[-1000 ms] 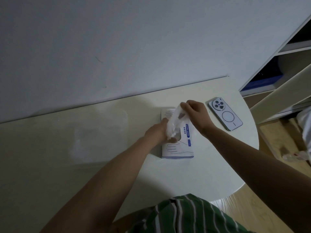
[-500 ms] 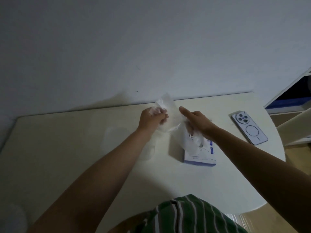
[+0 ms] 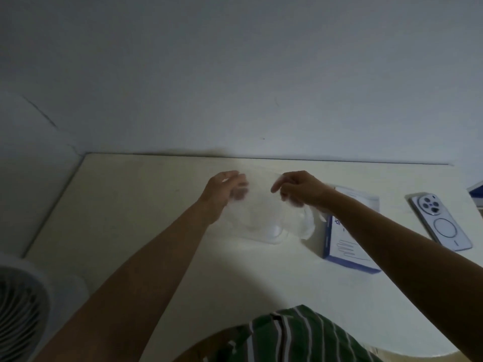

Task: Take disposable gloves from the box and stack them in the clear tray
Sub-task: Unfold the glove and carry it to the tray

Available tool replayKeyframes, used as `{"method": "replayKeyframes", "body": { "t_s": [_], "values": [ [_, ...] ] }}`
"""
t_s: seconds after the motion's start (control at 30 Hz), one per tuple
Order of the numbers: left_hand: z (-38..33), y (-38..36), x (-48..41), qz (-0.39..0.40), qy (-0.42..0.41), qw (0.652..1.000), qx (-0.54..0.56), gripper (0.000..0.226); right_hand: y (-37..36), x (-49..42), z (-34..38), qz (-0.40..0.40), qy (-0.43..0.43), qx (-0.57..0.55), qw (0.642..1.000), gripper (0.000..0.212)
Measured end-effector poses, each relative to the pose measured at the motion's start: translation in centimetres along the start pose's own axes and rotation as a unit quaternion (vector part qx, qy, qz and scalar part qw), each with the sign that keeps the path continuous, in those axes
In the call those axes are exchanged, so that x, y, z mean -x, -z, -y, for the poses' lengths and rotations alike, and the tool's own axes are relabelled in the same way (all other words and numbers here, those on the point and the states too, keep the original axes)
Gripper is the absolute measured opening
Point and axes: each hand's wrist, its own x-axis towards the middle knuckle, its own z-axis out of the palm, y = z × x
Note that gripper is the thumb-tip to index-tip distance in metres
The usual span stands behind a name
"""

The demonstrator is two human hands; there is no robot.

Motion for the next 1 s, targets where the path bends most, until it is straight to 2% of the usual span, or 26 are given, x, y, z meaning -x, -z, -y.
{"method": "replayKeyframes", "body": {
  "t_s": [0.07,0.13,0.23,0.27,0.33,0.37,0.4,0.47,0.5,0.57,0.63,0.7,0.77,0.83,0.87,0.9,0.93,1.0],
  "values": [
    [-0.2,1.3,0.2,0.045,0.025,0.999,-0.003,0.017,-0.8,-0.6,0.7,0.033,-0.01,0.015,0.999,0.023],
    [0.0,2.1,0.3,0.062,0.029,0.996,-0.06,0.021,-1.4,-1.2,1.1,0.044,-0.02,0.026,0.999,0.021],
    [0.4,2.1,0.1,-0.022,-0.029,0.985,-0.167,0.019,-2.4,-2.0,1.4,-0.004,-0.006,0.098,0.995,0.016],
    [0.5,2.2,-0.2,-0.063,-0.068,0.966,-0.243,0.017,-2.8,-2.3,1.5,-0.052,0.02,0.154,0.987,0.022],
    [0.4,2.5,-0.4,-0.116,-0.15,0.886,-0.423,0.015,-3.5,-2.6,1.7,-0.182,0.129,0.241,0.945,0.034],
    [0.4,2.9,-0.6,-0.129,-0.178,0.846,-0.485,0.016,-4.1,-2.8,2.1,-0.234,0.203,0.256,0.916,0.032],
    [0.3,3.0,-0.7,-0.136,-0.201,0.819,-0.52,0.016,-4.5,-2.8,2.5,-0.261,0.267,0.259,0.891,0.025],
    [0.4,3.2,-1.2,-0.141,-0.23,0.786,-0.556,0.018,-5.9,-3.3,2.9,-0.22,0.317,0.28,0.879,0.012],
    [0.5,3.1,-1.3,-0.141,-0.239,0.772,-0.572,0.019,-6.6,-3.5,2.6,-0.169,0.302,0.305,0.887,0.012],
    [0.9,3.1,-1.9,-0.136,-0.248,0.756,-0.591,0.019,-8.0,-4.2,1.4,-0.072,0.215,0.365,0.903,0.021],
    [1.2,3.2,-2.4,-0.127,-0.247,0.742,-0.61,0.018,-8.7,-4.8,-0.4,-0.016,0.104,0.398,0.911,0.036],
    [1.5,3.3,-2.7,-0.119,-0.24,0.719,-0.641,0.014,-9.2,-5.1,-1.9,0.016,0.035,0.407,0.913,0.049],
    [1.7,3.3,-2.7,-0.121,-0.264,0.668,-0.685,0.022,-9.7,-5.4,-2.8,0.032,0.008,0.41,0.911,0.057],
    [1.8,3.0,-2.6,-0.112,-0.348,0.595,-0.715,0.037,-10.3,-5.9,-3.2,0.035,0.003,0.409,0.912,0.061],
    [1.8,2.7,-2.5,-0.089,-0.384,0.567,-0.723,0.037,-10.5,-6.2,-3.3,0.035,-0.001,0.408,0.912,0.063],
    [1.9,2.3,-2.5,-0.052,-0.394,0.558,-0.728,0.034,-10.8,-6.5,-3.5,0.039,-0.008,0.407,0.913,0.065],
    [2.2,2.0,-2.5,-0.008,-0.369,0.575,-0.73,0.029,-10.9,-6.7,-3.5,0.044,-0.016,0.405,0.913,0.068],
    [2.8,1.8,-2.9,0.059,-0.214,0.648,-0.729,0.036,-11.1,-7.0,-3.6,0.053,-0.033,0.396,0.916,0.07]
  ]
}}
